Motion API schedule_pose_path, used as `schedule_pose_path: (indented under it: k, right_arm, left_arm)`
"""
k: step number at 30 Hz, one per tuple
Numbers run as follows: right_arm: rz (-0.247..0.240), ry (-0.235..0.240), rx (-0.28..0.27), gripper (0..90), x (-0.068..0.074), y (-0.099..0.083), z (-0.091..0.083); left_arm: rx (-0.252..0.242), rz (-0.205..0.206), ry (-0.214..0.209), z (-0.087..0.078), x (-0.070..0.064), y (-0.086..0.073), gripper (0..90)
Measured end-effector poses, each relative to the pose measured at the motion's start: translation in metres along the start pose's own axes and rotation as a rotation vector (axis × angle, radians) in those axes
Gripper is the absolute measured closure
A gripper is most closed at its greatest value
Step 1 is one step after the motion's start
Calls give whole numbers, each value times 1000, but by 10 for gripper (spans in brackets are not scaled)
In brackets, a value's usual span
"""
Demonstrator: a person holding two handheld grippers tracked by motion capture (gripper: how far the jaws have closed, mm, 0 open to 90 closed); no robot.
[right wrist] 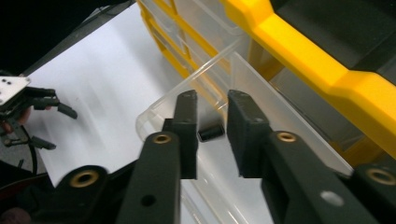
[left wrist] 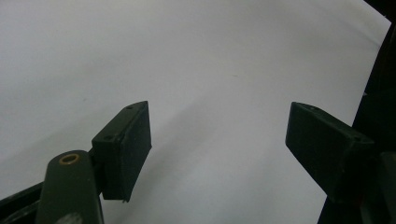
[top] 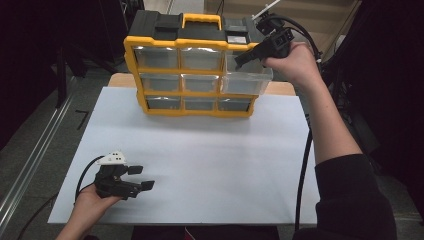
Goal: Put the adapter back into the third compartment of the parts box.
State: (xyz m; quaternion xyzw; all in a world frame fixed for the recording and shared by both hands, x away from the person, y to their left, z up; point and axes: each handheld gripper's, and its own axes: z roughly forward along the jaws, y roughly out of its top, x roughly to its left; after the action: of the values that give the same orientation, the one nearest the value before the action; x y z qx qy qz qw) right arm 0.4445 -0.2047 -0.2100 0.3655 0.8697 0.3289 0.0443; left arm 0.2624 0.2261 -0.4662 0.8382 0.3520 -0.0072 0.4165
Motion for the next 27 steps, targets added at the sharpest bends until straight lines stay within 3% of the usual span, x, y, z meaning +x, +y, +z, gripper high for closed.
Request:
schedule_pose_path:
  k: [5, 9, 11, 12, 21, 27]
  right_arm:
    - [-14, -12, -10, 577, 1, -2, 1]
    - [-23, 26, -40, 457, 8, -6, -3]
    - [-25, 31, -43, 449, 10, -7, -4]
    - [-39, 61, -57, 414, 16, -8, -5]
    - [-57, 85, -83, 316, 35, -13, -9]
    - [-131, 158, -82, 262, 53, -23, -9]
  left_arm:
    - [-1, -2, 0, 0, 0, 0, 239]
    - [-3, 1, -2, 1, 0, 0, 238]
    - [0, 0, 1, 1, 0, 0, 238]
    - [-1, 0, 0, 1, 0, 0, 238]
    - [-1, 0, 6, 1, 0, 0, 238]
    - [0, -3, 8, 1, 0, 0, 238]
